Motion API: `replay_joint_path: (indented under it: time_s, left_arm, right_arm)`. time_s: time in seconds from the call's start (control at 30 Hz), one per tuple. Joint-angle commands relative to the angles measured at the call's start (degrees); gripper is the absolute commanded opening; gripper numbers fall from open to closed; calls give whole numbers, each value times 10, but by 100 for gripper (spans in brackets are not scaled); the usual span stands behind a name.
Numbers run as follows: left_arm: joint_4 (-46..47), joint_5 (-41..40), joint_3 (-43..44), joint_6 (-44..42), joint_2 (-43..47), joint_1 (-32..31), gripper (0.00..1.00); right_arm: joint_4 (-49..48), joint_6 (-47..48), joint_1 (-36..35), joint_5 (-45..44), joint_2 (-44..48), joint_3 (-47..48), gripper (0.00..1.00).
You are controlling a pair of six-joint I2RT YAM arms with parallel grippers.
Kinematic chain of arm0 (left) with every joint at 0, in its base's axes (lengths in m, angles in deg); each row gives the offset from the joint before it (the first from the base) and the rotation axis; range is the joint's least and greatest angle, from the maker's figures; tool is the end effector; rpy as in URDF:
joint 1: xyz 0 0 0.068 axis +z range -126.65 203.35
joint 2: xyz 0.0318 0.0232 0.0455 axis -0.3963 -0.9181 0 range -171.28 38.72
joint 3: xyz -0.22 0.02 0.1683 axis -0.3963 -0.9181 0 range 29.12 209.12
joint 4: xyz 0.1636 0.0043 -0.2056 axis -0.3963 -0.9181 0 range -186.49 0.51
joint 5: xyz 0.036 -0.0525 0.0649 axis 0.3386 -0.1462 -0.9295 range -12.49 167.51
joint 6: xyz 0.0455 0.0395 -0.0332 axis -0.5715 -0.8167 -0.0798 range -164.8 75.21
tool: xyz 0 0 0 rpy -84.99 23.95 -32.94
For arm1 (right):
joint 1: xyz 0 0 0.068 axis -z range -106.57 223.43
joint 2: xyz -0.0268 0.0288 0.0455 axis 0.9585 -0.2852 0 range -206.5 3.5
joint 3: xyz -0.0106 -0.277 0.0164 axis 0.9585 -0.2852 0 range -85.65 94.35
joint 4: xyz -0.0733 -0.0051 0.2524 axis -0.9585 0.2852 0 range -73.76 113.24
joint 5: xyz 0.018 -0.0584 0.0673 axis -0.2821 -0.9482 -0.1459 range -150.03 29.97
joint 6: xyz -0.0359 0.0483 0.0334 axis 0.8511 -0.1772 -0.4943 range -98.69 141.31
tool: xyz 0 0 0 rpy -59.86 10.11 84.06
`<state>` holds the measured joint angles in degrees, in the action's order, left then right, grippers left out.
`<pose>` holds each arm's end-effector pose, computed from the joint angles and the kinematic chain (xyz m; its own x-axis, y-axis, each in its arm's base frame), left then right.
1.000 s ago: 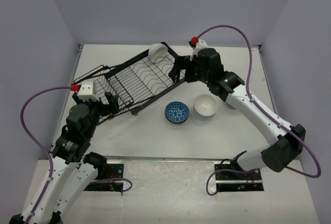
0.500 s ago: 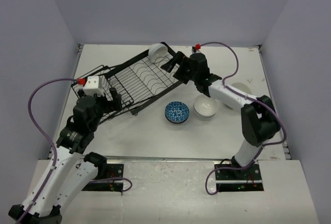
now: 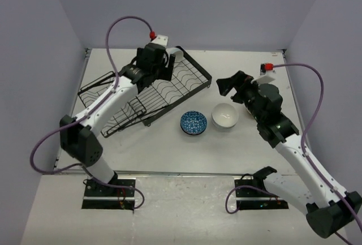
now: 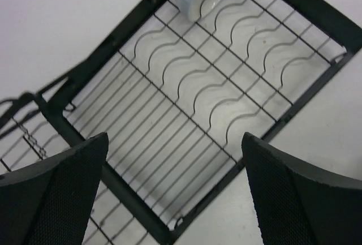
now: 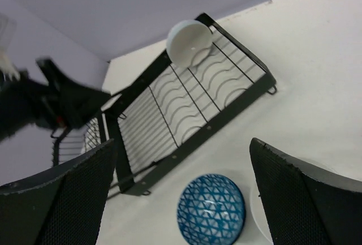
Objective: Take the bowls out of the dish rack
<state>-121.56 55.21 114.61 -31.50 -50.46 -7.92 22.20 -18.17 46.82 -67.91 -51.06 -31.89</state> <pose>0.3252 -0.1729 0.3532 -0.5360 0.0766 -0.8407 0.0964 0.9949 0.0293 0.2175 0.1004 0.3740 -0.2859 0.5612 -0.7767 -0.1814 0.7642 0.6190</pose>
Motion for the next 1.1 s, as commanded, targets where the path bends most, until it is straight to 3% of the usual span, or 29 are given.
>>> replay_joint_path:
  time_s: [0.0,0.03,0.07,0.2,0.57,0.7,0.9,1.07]
  left_arm:
    - [-40,-56,141,-105,-109,-14,100]
    - [-40,-76,212,-127,-143,-22,100]
    - [-32,-140,241,-190,-204,-28,100]
    - [31,-258,339,-319,-337,-38,100]
    - [282,-244,313,-487,-450,-38,100]
    - [310,-251,350,-523,-498,-33,98]
    - [372,-255,390,-565,-549,-24,88]
    - [410,-248,426,-600,-584,-17,72]
  right_arm:
    - [63,74,7,22,52,-55,99]
    - [82,75,7,21,64,-62,99]
    - [83,73,7,23,84,-72,99]
    - [83,58,7,45,110,-123,99]
    - [81,66,8,73,88,-121,99]
    - [65,64,7,95,79,-123,99]
    - [40,59,7,125,72,-130,99]
    - [28,57,7,151,68,-130,99]
